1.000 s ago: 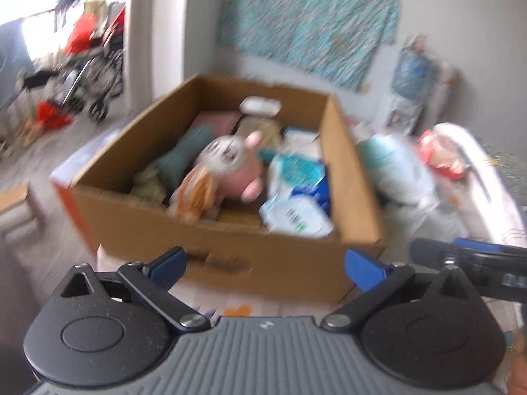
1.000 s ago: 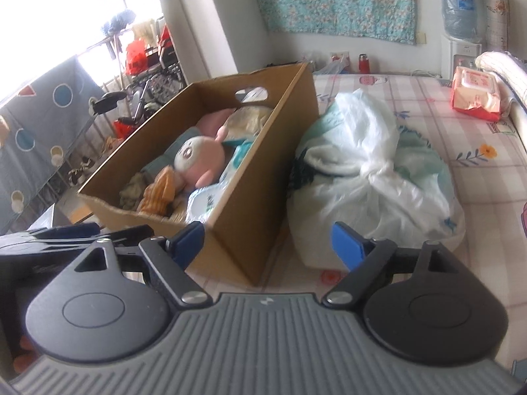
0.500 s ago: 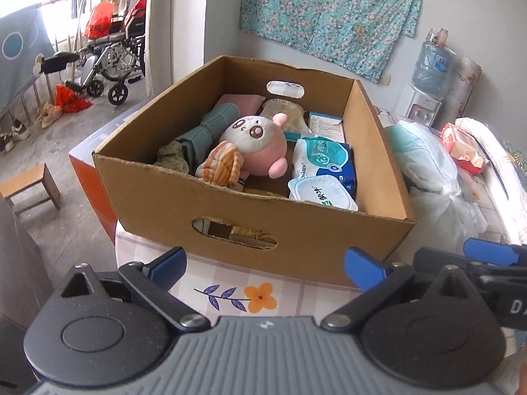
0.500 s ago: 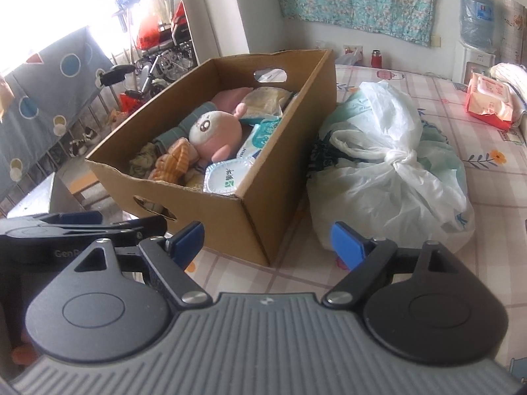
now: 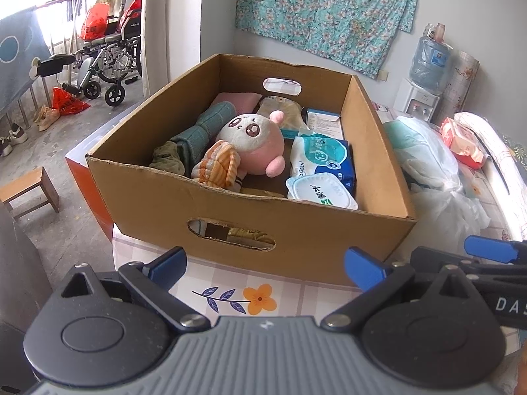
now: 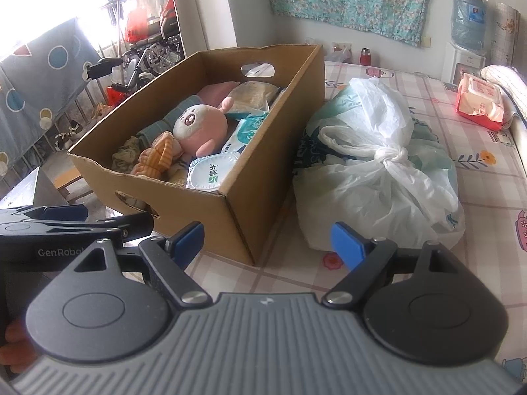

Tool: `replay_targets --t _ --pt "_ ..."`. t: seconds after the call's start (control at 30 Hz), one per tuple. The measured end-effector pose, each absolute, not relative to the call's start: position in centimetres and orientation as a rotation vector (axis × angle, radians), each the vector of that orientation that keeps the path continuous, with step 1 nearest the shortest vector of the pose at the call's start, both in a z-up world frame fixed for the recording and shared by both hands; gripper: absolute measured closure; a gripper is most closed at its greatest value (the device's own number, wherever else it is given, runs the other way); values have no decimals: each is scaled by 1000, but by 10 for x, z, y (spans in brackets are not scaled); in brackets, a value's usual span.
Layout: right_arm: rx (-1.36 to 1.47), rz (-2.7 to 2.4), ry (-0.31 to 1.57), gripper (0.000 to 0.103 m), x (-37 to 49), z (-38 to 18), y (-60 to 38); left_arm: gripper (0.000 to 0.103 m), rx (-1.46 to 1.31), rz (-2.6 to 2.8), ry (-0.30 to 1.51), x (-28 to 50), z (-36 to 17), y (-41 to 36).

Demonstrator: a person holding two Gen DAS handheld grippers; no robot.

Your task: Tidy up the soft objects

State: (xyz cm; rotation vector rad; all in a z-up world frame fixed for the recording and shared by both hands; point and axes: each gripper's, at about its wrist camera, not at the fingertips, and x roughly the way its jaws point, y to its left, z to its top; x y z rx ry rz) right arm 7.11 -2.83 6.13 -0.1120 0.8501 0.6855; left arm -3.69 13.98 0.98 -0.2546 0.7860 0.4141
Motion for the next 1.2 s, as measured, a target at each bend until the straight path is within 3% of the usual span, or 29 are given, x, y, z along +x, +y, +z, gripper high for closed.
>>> replay_targets --t 1.2 --pt "-127 704 885 18 82 53 -13 2 -267 449 816 -34 6 150"
